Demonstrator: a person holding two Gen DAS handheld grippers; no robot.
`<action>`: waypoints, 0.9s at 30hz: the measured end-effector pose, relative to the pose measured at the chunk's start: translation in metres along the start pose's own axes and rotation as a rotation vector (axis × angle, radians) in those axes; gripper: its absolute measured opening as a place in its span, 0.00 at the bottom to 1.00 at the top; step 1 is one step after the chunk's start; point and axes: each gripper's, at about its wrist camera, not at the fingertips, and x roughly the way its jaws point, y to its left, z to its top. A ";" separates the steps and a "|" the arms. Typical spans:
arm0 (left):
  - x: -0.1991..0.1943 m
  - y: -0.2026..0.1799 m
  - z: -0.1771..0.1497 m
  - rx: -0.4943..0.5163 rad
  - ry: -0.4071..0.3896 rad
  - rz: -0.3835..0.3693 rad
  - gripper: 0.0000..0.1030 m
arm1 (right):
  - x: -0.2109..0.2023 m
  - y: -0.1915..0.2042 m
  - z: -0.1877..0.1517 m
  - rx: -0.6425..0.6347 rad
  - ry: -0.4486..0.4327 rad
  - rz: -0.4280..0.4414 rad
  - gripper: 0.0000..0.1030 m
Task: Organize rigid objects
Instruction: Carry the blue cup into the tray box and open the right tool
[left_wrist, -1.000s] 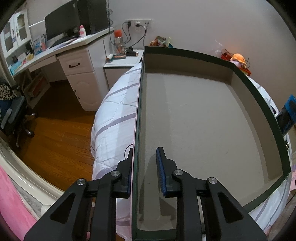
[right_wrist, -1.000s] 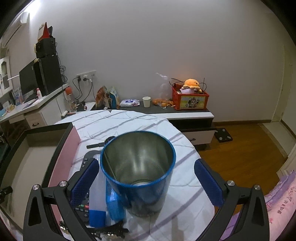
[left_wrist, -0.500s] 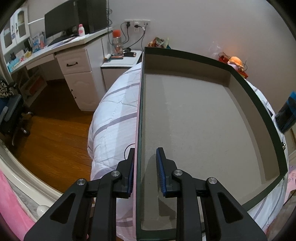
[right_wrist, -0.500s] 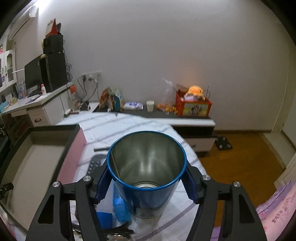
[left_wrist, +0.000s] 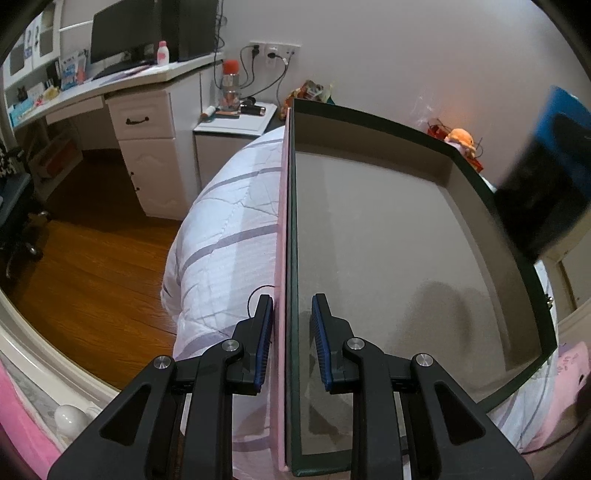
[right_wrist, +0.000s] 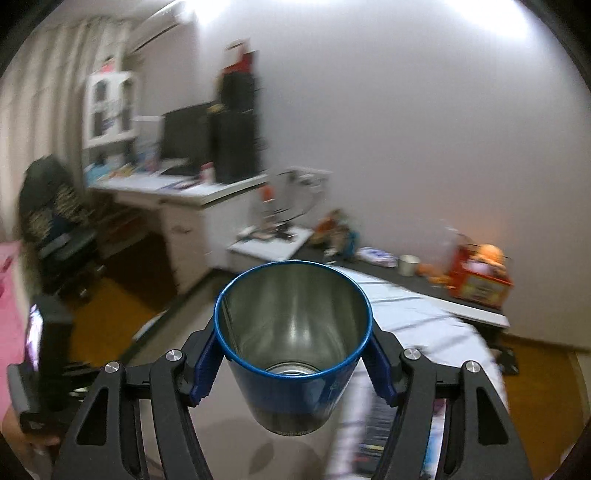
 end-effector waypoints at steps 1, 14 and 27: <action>0.000 0.001 0.000 0.001 -0.002 -0.002 0.21 | 0.011 0.013 -0.001 -0.011 0.019 0.037 0.66; -0.004 0.007 -0.002 0.007 -0.011 -0.026 0.21 | 0.055 0.057 -0.025 -0.053 0.124 0.188 0.67; -0.004 0.007 -0.002 0.017 -0.006 -0.019 0.21 | 0.021 0.041 -0.020 0.037 0.051 0.206 0.80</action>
